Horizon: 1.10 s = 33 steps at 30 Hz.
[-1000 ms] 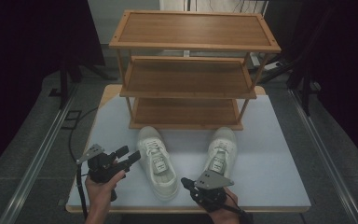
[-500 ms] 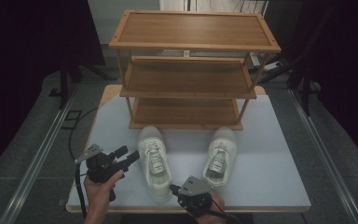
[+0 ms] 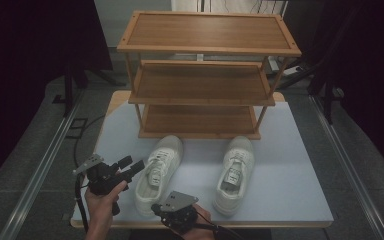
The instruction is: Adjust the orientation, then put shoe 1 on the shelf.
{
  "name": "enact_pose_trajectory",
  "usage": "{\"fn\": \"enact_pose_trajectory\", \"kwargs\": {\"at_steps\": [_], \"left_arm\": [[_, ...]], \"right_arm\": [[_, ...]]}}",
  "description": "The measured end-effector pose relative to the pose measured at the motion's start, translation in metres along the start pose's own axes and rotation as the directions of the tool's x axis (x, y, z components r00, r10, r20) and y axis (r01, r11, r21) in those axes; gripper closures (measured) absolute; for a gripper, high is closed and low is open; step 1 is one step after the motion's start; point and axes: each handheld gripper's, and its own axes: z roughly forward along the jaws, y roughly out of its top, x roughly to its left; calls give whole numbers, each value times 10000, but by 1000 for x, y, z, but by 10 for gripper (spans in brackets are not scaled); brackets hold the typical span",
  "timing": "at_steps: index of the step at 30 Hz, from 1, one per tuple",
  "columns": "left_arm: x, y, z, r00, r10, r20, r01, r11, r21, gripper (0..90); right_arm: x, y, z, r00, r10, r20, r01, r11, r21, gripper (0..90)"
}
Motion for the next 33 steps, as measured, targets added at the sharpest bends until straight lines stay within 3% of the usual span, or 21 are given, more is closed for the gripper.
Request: {"fn": "enact_pose_trajectory", "kwargs": {"at_steps": [5,7,10,11,12,14,16,17,21,26,31,33], "left_arm": [[2,0,-1,10000,-23,-9,23,10000,18,332],[2,0,-1,10000,-21,31,21,10000,2,330],[3,-1,1,10000,-33,75,33,10000,11,336],[2,-1,1,9998,24,175,-23,10000,-45,344],[2,-1,1,9998,24,175,-23,10000,-45,344],[1,-1,1,9997,150,216,-148,9998,-94,344],[1,-1,1,9995,236,229,-233,9997,-116,343],[2,-2,1,9994,318,161,-316,9995,-98,341],[4,-3,2,9992,388,97,-387,9992,-84,336],[7,-5,8,9990,434,70,-435,9990,113,332],[8,-7,13,9982,559,199,-563,9983,160,320],[5,-6,17,9972,686,291,-691,9975,136,303]], "right_arm": [[3,3,10,9998,75,-189,-78,9999,-137,867],[4,2,4,10000,-81,55,83,9994,-346,859],[-1,1,-19,9987,-161,483,203,9958,-887,836],[-8,-1,-38,9975,-47,700,127,9933,-1145,808],[-8,-1,-38,9975,-47,700,127,9933,-1145,808],[-18,-11,-67,9951,348,928,-193,9864,-1631,737],[-20,-14,-75,9943,341,1009,-159,9842,-1765,701],[-24,-20,-88,9884,193,1504,77,9842,-1769,635],[-34,-27,-105,9802,508,1913,-122,9801,-1979,574],[-57,-27,-123,9686,1125,2219,-590,9704,-2344,542],[-66,-28,-131,9593,1413,2445,-800,9664,-2444,532],[-72,-30,-135,9518,1710,2547,-1047,9615,-2542,531]]}}
